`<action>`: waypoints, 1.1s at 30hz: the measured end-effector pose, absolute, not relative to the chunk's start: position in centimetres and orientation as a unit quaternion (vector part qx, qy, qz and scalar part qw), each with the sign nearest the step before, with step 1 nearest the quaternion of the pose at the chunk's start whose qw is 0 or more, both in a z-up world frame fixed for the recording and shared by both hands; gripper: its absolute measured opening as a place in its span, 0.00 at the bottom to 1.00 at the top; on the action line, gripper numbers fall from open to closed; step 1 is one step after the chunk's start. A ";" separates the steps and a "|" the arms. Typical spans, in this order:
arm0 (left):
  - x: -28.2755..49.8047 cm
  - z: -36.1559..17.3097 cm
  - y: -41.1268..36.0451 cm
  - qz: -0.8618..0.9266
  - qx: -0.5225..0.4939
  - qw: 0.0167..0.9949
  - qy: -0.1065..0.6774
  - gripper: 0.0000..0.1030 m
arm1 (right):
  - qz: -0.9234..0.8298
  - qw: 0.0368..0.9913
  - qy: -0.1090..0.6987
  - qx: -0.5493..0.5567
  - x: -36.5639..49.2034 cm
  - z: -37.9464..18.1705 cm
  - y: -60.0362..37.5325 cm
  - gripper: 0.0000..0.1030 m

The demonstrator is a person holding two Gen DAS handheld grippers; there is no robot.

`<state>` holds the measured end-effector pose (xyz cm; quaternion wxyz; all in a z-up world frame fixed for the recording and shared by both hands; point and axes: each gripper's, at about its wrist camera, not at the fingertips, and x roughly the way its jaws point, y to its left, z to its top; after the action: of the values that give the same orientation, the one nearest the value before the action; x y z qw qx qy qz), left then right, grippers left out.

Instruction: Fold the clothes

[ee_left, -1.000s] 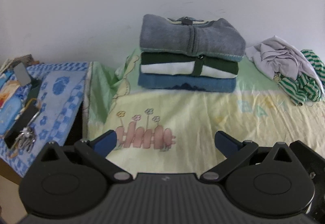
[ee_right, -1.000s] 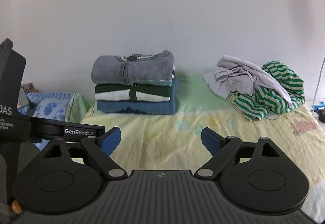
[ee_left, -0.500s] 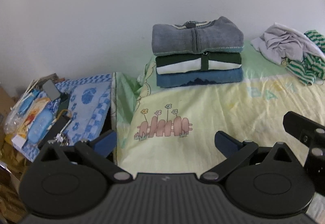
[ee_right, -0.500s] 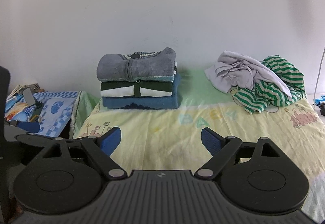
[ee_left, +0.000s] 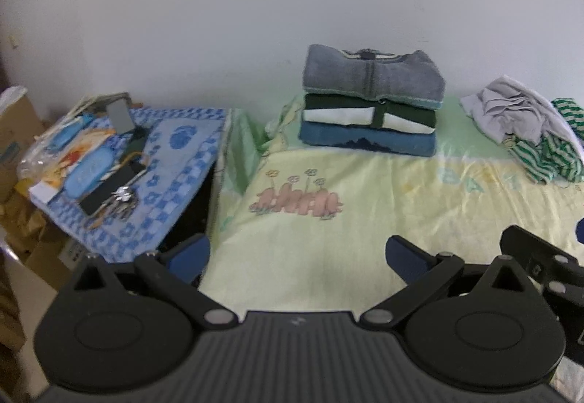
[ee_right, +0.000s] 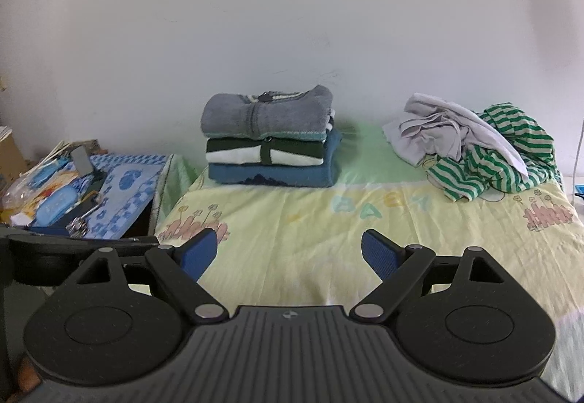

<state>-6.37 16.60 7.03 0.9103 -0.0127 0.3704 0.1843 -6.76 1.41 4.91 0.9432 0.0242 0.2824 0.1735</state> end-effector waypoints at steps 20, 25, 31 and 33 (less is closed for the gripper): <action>-7.7 7.7 19.2 0.127 -0.004 0.926 0.354 0.99 | 0.064 0.952 0.299 -0.018 -8.5 6.2 5.4 0.87; -6.8 6.7 21.0 0.101 -0.029 0.920 0.378 0.99 | 0.051 0.940 0.338 0.008 -7.1 5.2 5.5 0.87; -6.2 5.9 21.9 0.095 -0.027 0.915 0.391 0.99 | 0.048 0.931 0.360 0.019 -6.5 5.0 6.3 0.87; -6.2 5.8 22.1 0.095 -0.024 0.916 0.389 1.00 | 0.051 0.930 0.362 0.022 -6.6 5.1 6.4 0.87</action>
<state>-6.23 22.10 5.80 0.9161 -0.0240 0.3890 0.0946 -6.58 6.44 5.13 0.9304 0.0216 0.3623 0.0514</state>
